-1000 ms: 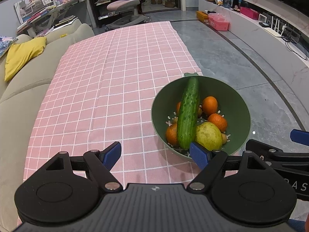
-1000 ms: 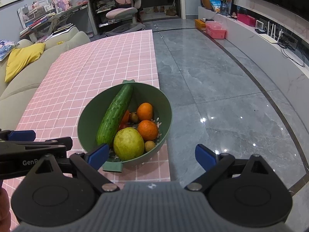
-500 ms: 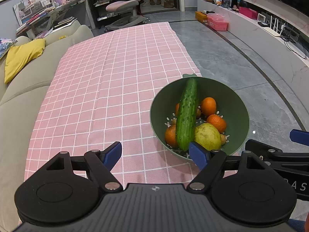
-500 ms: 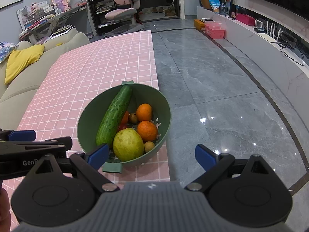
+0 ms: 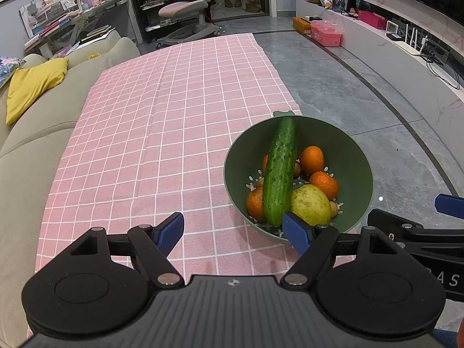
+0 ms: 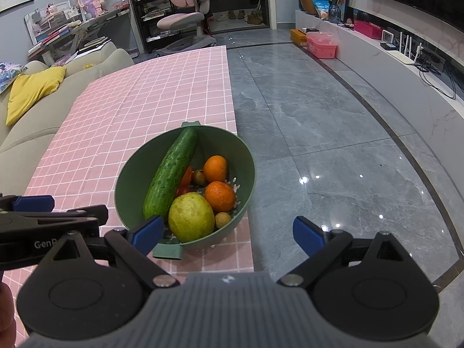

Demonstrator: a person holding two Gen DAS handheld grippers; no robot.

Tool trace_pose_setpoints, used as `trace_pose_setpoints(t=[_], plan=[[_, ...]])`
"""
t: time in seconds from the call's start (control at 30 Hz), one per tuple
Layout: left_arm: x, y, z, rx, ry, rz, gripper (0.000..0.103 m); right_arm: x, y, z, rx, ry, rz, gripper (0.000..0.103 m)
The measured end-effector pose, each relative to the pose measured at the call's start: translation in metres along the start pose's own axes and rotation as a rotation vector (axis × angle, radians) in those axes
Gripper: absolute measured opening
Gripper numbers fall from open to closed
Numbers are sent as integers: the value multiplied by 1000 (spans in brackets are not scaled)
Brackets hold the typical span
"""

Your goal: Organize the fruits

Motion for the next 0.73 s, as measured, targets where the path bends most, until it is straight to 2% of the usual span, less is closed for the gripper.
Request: trace_pose_setpoints(t=[0.6,0.73], plan=[[0,0,-1,-2,-2,-1,89,-1,-1,-2,-11,-4,0,92],[0,-1,-3,-12,-1,-9,84,-1,-2,-2,-12,-2,1,92]])
Point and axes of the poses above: each gripper's, at about its wrist camera, not at the fingertips, and y roughly the way its jaws point, z to its left, x to its top, the point moved 8 cm from there along y, roughly the way its jaws point, and after that the axes turned 2 degrees about -x, right-handed, at the moved point
